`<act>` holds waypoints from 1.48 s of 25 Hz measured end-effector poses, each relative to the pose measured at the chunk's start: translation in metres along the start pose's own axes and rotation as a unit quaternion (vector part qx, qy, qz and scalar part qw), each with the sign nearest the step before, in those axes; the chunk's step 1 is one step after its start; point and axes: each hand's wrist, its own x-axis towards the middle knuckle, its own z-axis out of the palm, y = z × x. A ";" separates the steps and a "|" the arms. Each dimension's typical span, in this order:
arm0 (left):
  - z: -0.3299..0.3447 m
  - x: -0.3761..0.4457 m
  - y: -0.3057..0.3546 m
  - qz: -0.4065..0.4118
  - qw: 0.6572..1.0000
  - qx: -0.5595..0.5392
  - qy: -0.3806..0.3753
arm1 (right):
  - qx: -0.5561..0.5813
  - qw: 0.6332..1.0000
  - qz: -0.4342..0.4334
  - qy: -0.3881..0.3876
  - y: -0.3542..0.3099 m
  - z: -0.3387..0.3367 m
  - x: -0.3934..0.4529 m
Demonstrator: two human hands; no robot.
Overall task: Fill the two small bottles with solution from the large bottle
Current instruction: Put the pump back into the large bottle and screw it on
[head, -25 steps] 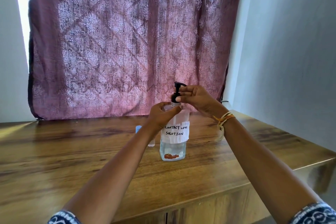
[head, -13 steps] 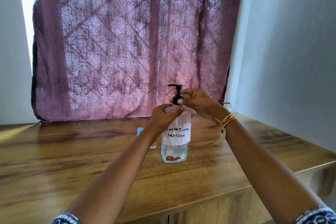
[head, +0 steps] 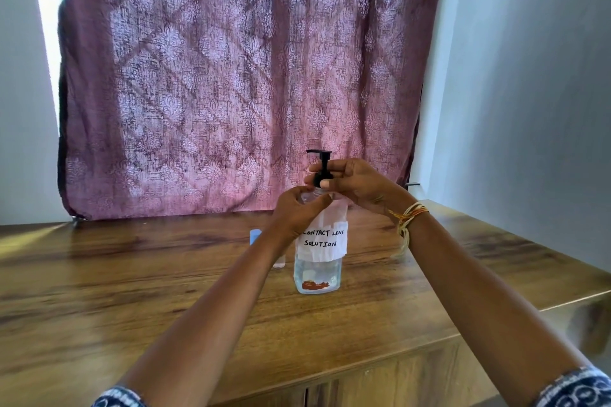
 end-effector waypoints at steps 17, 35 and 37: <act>-0.007 -0.016 -0.012 -0.066 0.996 0.042 -0.035 | -0.056 0.990 0.112 0.066 0.045 0.013 -0.058; -0.024 -0.048 -0.091 -0.083 0.957 0.272 -0.061 | -0.251 0.943 0.139 0.171 0.122 0.032 -0.045; -0.023 -0.051 -0.090 -0.080 0.954 0.284 -0.061 | -0.238 0.948 0.131 0.166 0.124 0.034 -0.044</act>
